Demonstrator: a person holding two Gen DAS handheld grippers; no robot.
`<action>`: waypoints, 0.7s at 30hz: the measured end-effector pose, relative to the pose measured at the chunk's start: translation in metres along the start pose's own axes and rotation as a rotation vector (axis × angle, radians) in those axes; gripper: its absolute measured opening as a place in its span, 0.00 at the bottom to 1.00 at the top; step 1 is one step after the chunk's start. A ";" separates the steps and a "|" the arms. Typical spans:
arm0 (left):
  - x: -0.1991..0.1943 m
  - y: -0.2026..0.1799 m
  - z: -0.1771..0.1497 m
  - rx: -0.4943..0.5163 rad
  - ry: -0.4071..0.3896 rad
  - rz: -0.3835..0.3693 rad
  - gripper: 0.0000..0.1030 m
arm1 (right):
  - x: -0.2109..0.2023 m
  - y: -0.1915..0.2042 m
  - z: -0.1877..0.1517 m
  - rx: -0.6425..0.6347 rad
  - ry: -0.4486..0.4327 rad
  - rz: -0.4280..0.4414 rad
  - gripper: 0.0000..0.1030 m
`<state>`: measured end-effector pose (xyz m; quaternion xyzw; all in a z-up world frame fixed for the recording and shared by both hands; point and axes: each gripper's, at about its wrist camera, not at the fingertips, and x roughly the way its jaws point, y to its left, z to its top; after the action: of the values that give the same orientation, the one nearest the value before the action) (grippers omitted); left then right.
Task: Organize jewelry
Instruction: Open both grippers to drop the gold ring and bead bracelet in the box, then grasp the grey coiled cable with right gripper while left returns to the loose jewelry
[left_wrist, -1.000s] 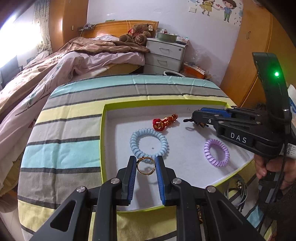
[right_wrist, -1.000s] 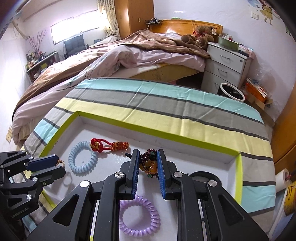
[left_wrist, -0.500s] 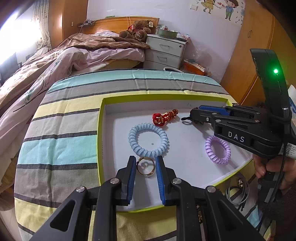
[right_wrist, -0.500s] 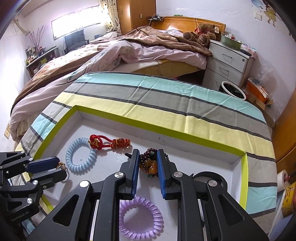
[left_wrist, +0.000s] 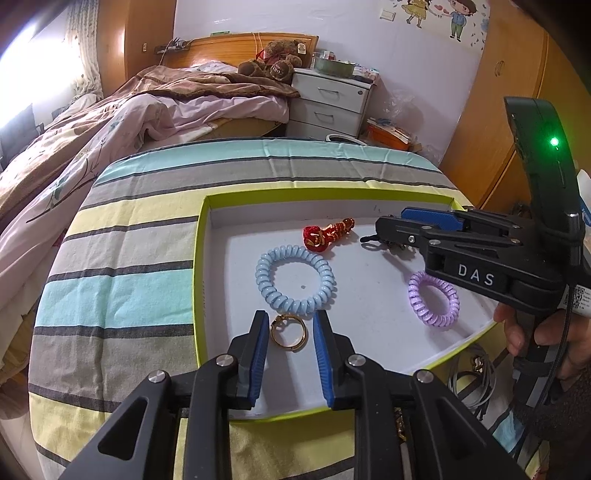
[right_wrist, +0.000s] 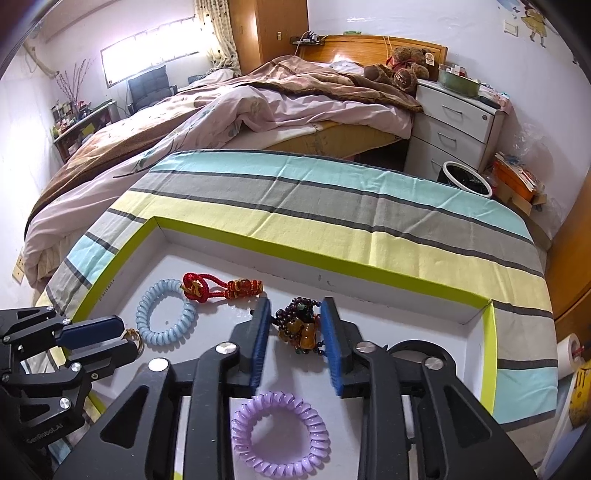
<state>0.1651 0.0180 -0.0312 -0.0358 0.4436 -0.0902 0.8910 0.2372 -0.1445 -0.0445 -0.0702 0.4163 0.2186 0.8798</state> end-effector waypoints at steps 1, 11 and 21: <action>-0.001 -0.001 0.000 0.000 0.000 0.001 0.24 | -0.001 0.000 0.000 0.001 -0.002 0.001 0.38; -0.014 -0.001 -0.001 -0.003 -0.029 -0.025 0.41 | -0.010 -0.001 -0.001 0.017 -0.029 0.011 0.39; -0.047 -0.007 -0.011 -0.003 -0.084 -0.045 0.41 | -0.050 -0.001 -0.011 0.042 -0.092 0.034 0.44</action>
<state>0.1280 0.0203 -0.0002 -0.0510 0.4048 -0.1080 0.9066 0.2017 -0.1647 -0.0133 -0.0345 0.3808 0.2278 0.8955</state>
